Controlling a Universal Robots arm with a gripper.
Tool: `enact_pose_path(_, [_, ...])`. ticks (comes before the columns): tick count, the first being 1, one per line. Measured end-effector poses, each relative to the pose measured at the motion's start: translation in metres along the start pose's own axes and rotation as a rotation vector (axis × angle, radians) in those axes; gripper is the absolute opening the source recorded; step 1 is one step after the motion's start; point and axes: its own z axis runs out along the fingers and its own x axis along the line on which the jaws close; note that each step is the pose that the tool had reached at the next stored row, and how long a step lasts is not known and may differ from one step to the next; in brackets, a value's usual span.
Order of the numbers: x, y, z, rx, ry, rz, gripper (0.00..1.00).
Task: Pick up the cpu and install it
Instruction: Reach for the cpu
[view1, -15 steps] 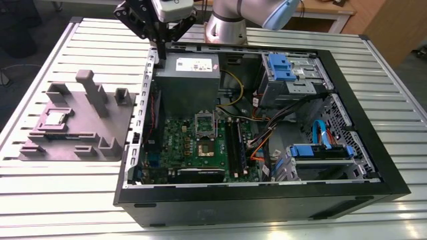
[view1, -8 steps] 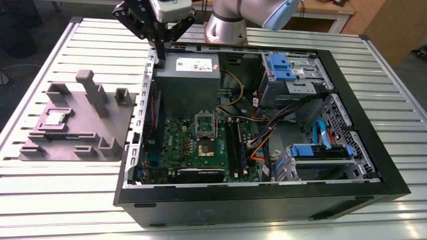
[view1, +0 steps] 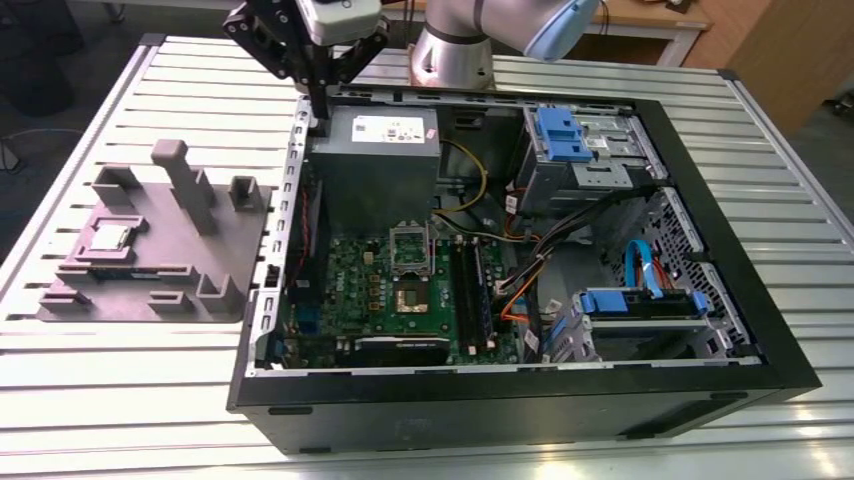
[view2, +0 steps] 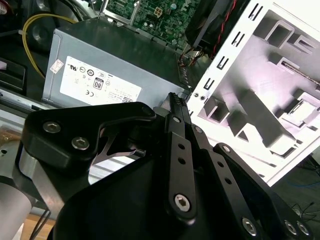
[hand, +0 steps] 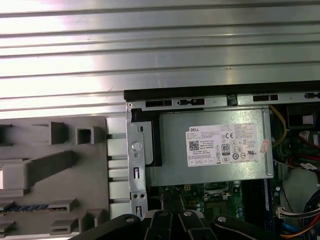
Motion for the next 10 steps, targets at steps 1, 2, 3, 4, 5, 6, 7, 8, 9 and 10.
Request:
enact_pose_path(1, [0.0002, 0.0000, 0.0000, 0.0000, 0.0000, 0.000, 0.10])
enact_pose_path(2, [0.0004, 0.0000, 0.0001, 0.0000, 0.0000, 0.000, 0.10])
enact_pose_path(3, [0.0005, -0.0001, 0.0001, 0.0000, 0.0000, 0.000, 0.10])
enact_pose_path(4, [0.0007, -0.0001, 0.0002, 0.0001, 0.0000, 0.000, 0.10])
enact_pose_path(5, [0.0009, -0.0001, 0.0002, 0.0000, 0.0000, 0.000, 0.10])
enact_pose_path(6, [0.0011, -0.0001, 0.0003, 0.0000, 0.0000, 0.000, 0.10])
enact_pose_path(7, [0.0013, -0.0001, 0.0004, 0.0000, 0.0000, 0.000, 0.10])
enact_pose_path(8, [0.0015, -0.0001, 0.0004, 0.0000, 0.0000, 0.000, 0.10])
enact_pose_path(9, [0.0016, -0.0002, 0.0005, 0.0000, 0.0000, 0.000, 0.10])
enact_pose_path(10, [0.0018, -0.0002, 0.0005, 0.0000, 0.0000, 0.000, 0.10])
